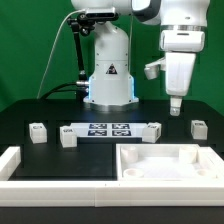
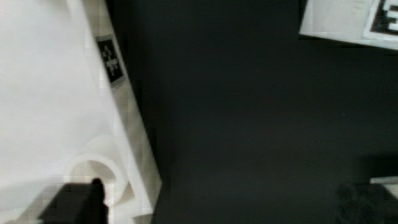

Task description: Assemble one leg

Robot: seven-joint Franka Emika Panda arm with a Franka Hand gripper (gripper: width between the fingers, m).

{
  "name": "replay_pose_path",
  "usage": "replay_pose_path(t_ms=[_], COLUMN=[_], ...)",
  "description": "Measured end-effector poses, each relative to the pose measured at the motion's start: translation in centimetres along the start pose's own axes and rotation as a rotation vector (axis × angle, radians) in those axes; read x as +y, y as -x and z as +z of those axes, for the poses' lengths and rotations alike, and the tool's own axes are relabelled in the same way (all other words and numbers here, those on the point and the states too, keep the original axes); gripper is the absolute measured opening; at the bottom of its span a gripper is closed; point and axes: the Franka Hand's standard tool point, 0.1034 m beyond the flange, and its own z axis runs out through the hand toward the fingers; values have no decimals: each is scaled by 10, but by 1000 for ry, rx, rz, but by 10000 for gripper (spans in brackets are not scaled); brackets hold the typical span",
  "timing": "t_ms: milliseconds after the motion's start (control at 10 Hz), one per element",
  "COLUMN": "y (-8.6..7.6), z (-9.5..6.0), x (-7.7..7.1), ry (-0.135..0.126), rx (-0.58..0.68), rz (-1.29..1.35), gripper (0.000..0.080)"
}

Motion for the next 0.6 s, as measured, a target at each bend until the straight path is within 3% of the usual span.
replay_pose_path(t_ms=[200,300,400,600], y=[-1,-12,-19,-40], z=[3,9,26,30], x=[-7,-28,-67,-88], ry=[-2,-1,-33,-69], rx=[12,46,61,60], rz=[255,441,545,800], gripper=[648,648,648,648])
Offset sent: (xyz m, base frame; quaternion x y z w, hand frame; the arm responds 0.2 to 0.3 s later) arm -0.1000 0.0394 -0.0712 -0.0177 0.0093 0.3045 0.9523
